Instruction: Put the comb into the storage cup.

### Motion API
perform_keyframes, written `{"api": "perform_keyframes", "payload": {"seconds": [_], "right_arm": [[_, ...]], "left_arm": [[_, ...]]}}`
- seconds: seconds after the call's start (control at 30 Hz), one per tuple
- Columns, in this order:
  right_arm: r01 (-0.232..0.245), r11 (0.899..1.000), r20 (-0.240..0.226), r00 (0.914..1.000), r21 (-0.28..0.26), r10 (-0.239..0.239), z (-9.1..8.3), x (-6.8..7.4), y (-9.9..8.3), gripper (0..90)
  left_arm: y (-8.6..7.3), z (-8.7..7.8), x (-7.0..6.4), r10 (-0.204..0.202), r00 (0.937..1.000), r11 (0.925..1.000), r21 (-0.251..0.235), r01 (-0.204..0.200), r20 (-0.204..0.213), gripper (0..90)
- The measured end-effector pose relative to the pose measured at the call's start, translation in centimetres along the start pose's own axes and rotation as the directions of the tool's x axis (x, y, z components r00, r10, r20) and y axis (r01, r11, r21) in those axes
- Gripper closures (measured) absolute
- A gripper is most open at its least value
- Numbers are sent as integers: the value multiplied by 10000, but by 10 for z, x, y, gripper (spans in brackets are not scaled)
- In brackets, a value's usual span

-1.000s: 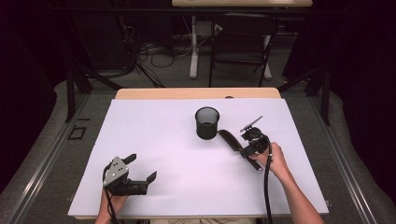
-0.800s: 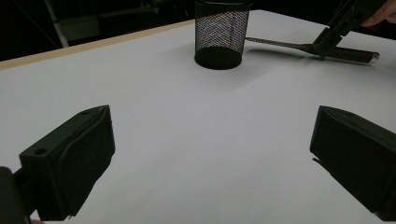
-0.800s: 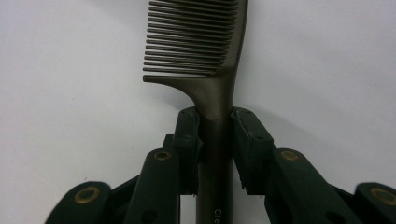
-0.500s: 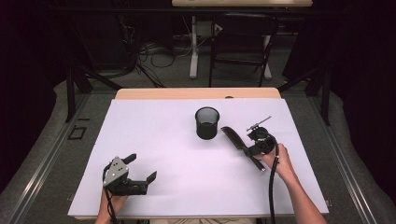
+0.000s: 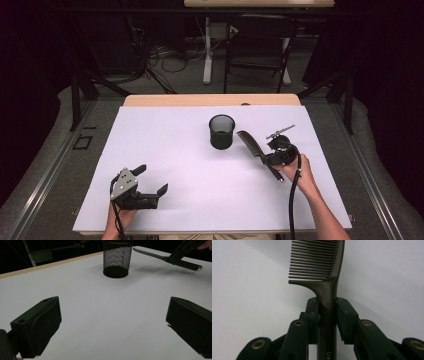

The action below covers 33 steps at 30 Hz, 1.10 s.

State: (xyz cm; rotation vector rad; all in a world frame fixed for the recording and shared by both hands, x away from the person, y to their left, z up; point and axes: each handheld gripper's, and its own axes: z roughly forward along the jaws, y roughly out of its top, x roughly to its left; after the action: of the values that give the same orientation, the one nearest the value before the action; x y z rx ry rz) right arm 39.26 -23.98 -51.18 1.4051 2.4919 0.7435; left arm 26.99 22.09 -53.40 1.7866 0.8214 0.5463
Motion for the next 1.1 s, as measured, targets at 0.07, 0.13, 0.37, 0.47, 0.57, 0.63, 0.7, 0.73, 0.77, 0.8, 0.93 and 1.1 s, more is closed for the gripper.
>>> {"api": "perform_keyframes", "payload": {"seconds": [0.07,0.13,0.37,0.47,0.57,0.63,0.7,0.73,0.77,0.8,0.93,1.1], "right_arm": [[54,10000,-15,10000,-82,-54,-2,0,0,727],[66,9997,4,10000,-216,-66,-3,1,0,727],[209,9962,138,9997,-841,-198,-13,5,2,727],[292,9936,171,9995,-1095,-275,-16,6,3,727],[264,9909,175,9996,-1320,-243,-19,8,3,727],[241,9894,169,9996,-1433,-219,-20,9,3,727],[252,9883,229,9995,-1503,-220,-22,9,3,727],[266,9864,233,9995,-1624,-231,-22,9,3,727],[299,9856,277,9993,-1667,-257,-24,9,3,727],[327,9834,286,9992,-1783,-281,-24,9,3,727],[253,9792,287,9994,-2014,-199,-27,9,4,728],[266,9727,309,9993,-2303,-200,-30,9,6,728]], "left_arm": [[0,0,0,8,10000,10000,6,-8,9,1],[0,1,0,8,10000,10000,-7,-8,2,1],[1,2,-1,44,10000,10000,-1,-44,83,1],[2,4,-1,76,9999,10000,7,-76,136,1],[2,6,-1,128,9997,9999,28,-129,214,0],[3,7,-1,126,9996,9999,46,-127,240,1],[2,9,-1,109,9996,9999,27,-110,272,1],[2,9,-1,112,9995,9999,19,-112,294,1],[2,9,-1,107,9995,9999,24,-108,291,1],[2,10,-1,114,9995,9999,40,-115,289,1],[2,11,-1,110,9994,9999,55,-112,315,1],[2,11,0,112,9995,9999,94,-114,292,1]]}}
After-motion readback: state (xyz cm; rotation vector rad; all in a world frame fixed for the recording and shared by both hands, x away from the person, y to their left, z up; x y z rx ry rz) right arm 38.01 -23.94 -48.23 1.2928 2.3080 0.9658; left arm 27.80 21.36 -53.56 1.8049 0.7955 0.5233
